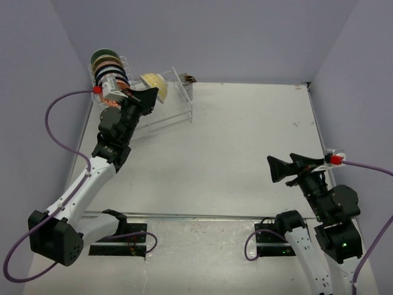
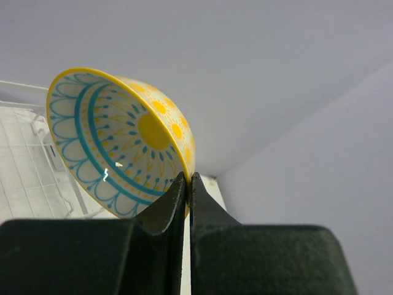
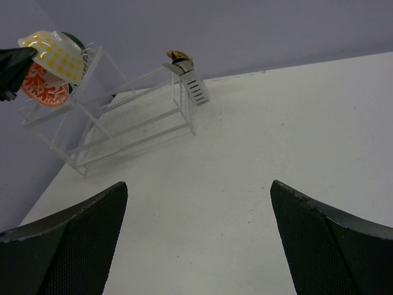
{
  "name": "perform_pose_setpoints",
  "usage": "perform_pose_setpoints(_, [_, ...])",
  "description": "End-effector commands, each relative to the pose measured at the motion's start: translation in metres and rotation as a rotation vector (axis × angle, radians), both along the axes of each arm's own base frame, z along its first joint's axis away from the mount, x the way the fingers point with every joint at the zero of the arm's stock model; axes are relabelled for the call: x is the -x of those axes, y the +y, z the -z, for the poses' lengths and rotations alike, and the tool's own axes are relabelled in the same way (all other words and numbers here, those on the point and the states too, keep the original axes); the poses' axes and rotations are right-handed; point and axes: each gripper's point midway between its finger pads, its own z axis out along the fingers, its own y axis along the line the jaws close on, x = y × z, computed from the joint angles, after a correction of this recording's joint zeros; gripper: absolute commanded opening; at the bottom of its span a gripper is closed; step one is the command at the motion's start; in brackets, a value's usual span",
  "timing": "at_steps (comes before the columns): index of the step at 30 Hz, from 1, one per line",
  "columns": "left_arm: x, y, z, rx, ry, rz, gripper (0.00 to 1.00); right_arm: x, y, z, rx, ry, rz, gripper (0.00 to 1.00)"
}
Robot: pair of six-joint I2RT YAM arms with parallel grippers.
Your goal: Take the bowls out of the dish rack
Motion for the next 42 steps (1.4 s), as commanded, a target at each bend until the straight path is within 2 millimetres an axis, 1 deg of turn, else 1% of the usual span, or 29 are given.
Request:
perform_pose_setpoints(1, [0.018,-0.043,-0.043,-0.126,-0.219,0.210,0.00,0.000,0.006,-0.012,-0.013,0.005,-0.032,0.99])
perform_pose_setpoints(3, [0.026,-0.061,-0.049,-0.156,-0.276,0.281,0.00,-0.003,0.007,-0.012,-0.016,0.014,-0.030,0.99])
perform_pose_setpoints(5, [0.034,-0.090,-0.043,-0.225,-0.306,0.383,0.00,-0.012,0.007,-0.014,-0.014,0.018,-0.021,0.99])
perform_pose_setpoints(6, [0.035,-0.103,-0.039,-0.251,-0.313,0.421,0.00,-0.017,0.008,-0.017,-0.011,0.017,-0.017,0.99])
perform_pose_setpoints(7, [0.044,-0.121,-0.035,-0.291,-0.336,0.461,0.00,-0.021,0.008,-0.017,-0.008,0.032,-0.010,0.99])
perform_pose_setpoints(9, [0.047,-0.139,-0.020,-0.358,-0.341,0.485,0.00,-0.034,0.014,-0.017,0.000,0.083,-0.025,0.99])
perform_pose_setpoints(10, [0.056,-0.153,-0.012,-0.369,-0.339,0.520,0.00,-0.038,0.016,-0.018,-0.002,0.096,-0.033,0.99])
perform_pose_setpoints(11, [0.057,-0.158,-0.006,-0.371,-0.337,0.524,0.00,-0.042,0.019,-0.018,-0.006,0.108,-0.040,0.99])
perform_pose_setpoints(12, [0.058,-0.163,0.002,-0.371,-0.329,0.525,0.00,-0.049,0.022,-0.012,-0.003,0.134,-0.047,0.99])
perform_pose_setpoints(13, [0.056,-0.171,0.025,-0.376,-0.284,0.536,0.00,-0.055,0.023,-0.010,-0.007,0.145,-0.045,0.99])
perform_pose_setpoints(14, [0.057,-0.176,0.031,-0.371,-0.284,0.551,0.00,-0.060,0.024,-0.002,-0.008,0.174,-0.037,0.99])
perform_pose_setpoints(15, [0.052,-0.183,0.048,-0.393,-0.256,0.559,0.00,-0.067,0.024,0.008,-0.001,0.212,-0.031,0.99])
perform_pose_setpoints(16, [0.060,-0.196,0.058,-0.410,-0.251,0.586,0.00,-0.070,0.025,0.014,0.002,0.229,-0.032,0.99])
perform_pose_setpoints(17, [0.063,-0.203,0.064,-0.431,-0.252,0.596,0.00,-0.073,0.026,0.019,0.000,0.238,-0.031,0.99])
perform_pose_setpoints(18, [0.062,-0.209,0.075,-0.456,-0.237,0.592,0.00,-0.077,0.027,0.032,0.005,0.260,-0.032,0.99])
perform_pose_setpoints(19, [0.072,-0.220,0.080,-0.495,-0.262,0.613,0.00,-0.080,0.031,0.038,0.006,0.274,-0.049,0.99])
perform_pose_setpoints(21, [0.074,-0.231,0.091,-0.558,-0.266,0.603,0.00,-0.085,0.033,0.047,0.014,0.310,-0.048,0.99])
perform_pose_setpoints(22, [0.082,-0.241,0.095,-0.611,-0.289,0.616,0.00,-0.088,0.034,0.054,0.012,0.359,-0.048,0.99])
perform_pose_setpoints(24, [0.082,-0.248,0.107,-0.682,-0.288,0.599,0.00,-0.091,0.038,0.057,0.003,0.395,-0.061,0.98])
perform_pose_setpoints(25, [0.093,-0.258,0.111,-0.735,-0.322,0.614,0.00,-0.093,0.043,0.063,0.002,0.430,-0.082,0.98])
perform_pose_setpoints(27, [0.093,-0.261,0.122,-0.827,-0.332,0.573,0.00,-0.096,0.047,0.065,-0.005,0.460,-0.092,0.96])
perform_pose_setpoints(28, [0.104,-0.270,0.123,-0.846,-0.350,0.585,0.00,-0.099,0.048,0.069,-0.002,0.483,-0.094,0.96])
perform_pose_setpoints(30, [0.107,-0.274,0.131,-0.930,-0.370,0.547,0.00,-0.106,0.049,0.081,0.016,0.552,-0.085,0.94])
perform_pose_setpoints(32, [0.119,-0.284,0.136,-0.958,-0.388,0.555,0.00,-0.112,0.054,0.093,0.038,0.611,-0.114,0.89])
perform_pose_setpoints(35, [0.133,-0.294,0.143,-1.029,-0.419,0.535,0.00,-0.113,0.056,0.105,0.071,0.680,-0.134,0.84])
perform_pose_setpoints(36, [0.132,-0.295,0.148,-1.081,-0.428,0.509,0.00,-0.112,0.057,0.113,0.080,0.710,-0.142,0.84])
perform_pose_setpoints(37, [0.142,-0.301,0.147,-1.097,-0.448,0.514,0.00,-0.112,0.057,0.117,0.085,0.721,-0.146,0.82])
perform_pose_setpoints(39, [0.145,-0.304,0.152,-1.162,-0.463,0.486,0.00,-0.110,0.057,0.126,0.098,0.745,-0.154,0.79])
perform_pose_setpoints(42, [0.151,-0.313,0.153,-1.203,-0.484,0.485,0.00,-0.103,0.060,0.138,0.109,0.787,-0.183,0.68])
